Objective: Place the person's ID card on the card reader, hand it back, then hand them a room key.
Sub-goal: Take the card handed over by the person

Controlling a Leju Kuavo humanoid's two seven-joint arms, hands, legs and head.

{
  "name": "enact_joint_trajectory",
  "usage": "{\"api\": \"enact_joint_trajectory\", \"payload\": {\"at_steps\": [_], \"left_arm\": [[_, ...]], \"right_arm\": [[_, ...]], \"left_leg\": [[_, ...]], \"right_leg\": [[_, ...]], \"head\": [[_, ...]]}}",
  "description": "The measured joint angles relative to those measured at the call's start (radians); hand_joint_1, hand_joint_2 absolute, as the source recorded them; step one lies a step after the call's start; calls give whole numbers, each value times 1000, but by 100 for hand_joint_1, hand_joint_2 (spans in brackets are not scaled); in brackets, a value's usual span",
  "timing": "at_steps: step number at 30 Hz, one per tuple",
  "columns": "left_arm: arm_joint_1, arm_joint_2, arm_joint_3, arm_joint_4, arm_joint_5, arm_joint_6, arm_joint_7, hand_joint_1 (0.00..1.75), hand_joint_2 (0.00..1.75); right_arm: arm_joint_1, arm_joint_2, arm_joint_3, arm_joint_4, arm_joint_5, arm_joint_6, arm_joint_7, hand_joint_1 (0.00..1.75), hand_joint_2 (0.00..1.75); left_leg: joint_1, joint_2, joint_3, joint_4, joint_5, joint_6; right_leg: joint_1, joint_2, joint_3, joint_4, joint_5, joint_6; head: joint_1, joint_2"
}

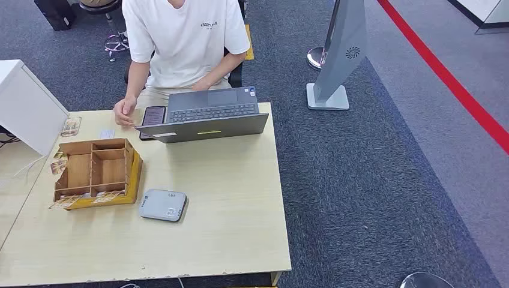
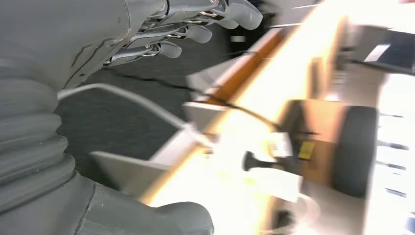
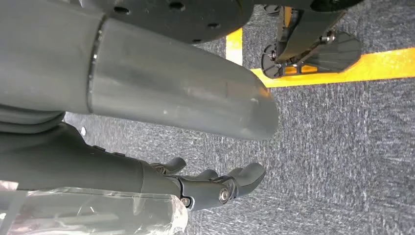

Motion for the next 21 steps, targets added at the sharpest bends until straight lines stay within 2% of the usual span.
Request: {"api": "enact_joint_trajectory", "payload": {"at_steps": [4,7,13,21], "left_arm": [[-12,-4,10,-107,-2,-30,-9,0,175],[-9,-5,-4,-186,-19,-20,-10,0,175],[-13,-3,-106,-264,-116,96,-10,0,175],[-63,25,-261,-279,-319,249,11,0,175]], "right_arm": [[-3,0,-3,2,16,6,-8,0,0],[-7,-2,-8,2,24,24,-24,0,0],[-18,-6,-14,2,34,55,-39,0,0],[-30,-12,-14,2,45,88,-43,0,0]], "left_leg": [[0,0,0,0,0,0],[0,0,1,0,0,0],[0,0,2,0,1,0],[0,1,2,0,2,-1]], "right_leg": [[0,0,0,0,0,0],[0,1,0,0,0,0],[0,1,0,0,1,-1],[0,1,0,0,2,-2]], "head": [[0,0],[0,0],[0,0],[0,0]]}}
